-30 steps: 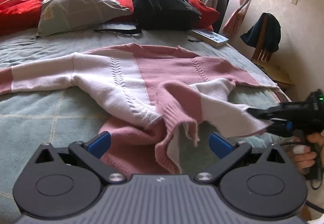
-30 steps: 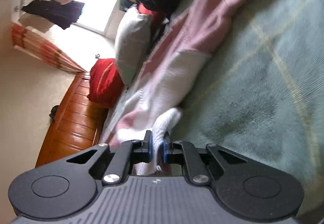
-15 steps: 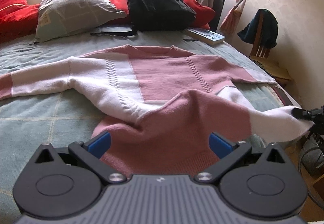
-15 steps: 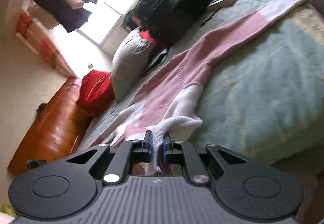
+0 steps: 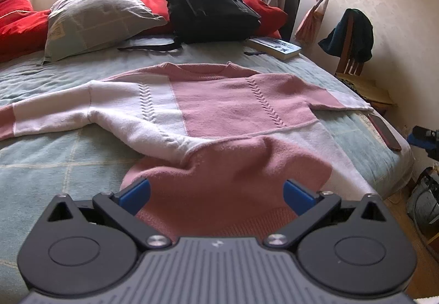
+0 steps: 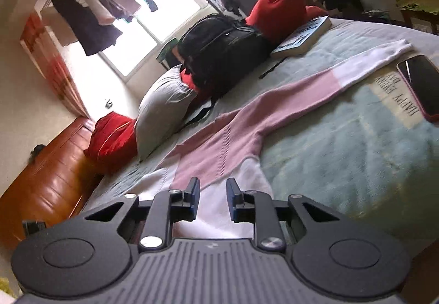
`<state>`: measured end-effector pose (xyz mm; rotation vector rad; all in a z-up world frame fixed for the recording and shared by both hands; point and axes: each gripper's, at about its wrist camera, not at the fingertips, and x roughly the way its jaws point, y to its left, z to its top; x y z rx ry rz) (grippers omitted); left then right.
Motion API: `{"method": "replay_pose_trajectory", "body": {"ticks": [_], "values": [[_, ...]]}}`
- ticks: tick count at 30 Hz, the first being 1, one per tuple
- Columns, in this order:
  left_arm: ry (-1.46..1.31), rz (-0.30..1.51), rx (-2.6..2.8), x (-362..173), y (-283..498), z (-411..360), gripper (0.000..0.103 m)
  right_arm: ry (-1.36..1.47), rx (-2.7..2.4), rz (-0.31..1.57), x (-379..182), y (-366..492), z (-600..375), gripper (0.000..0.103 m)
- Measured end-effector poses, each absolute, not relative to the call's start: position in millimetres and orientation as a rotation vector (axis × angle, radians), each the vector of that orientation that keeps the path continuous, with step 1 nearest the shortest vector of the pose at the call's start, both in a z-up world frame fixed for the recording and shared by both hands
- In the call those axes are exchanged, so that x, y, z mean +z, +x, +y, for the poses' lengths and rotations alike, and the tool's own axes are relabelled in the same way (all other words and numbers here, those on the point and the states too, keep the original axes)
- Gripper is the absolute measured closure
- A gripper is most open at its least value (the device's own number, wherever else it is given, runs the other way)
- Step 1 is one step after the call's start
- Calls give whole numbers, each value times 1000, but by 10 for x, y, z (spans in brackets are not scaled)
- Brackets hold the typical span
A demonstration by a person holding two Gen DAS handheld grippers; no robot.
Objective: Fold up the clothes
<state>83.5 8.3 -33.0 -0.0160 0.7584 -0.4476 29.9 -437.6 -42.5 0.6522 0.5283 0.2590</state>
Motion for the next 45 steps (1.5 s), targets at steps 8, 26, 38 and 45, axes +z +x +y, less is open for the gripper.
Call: {"method": "replay_pose_trajectory", "body": {"ticks": [8,26,38,45], "values": [[-3,797,-418,-376,884,118,1,611,327,639,-638,639,-4023,74],[54,854,-343,-406,1018,415,1,378,519,739,-639,1010,-3136,52],[-145,905,-418,-477,1745,699,1,416,391,796,-712,1639,-3785,48],[-460,996,-484,-868,2338,931,1,531,312,866,-970,2183,-4231,40]]}}
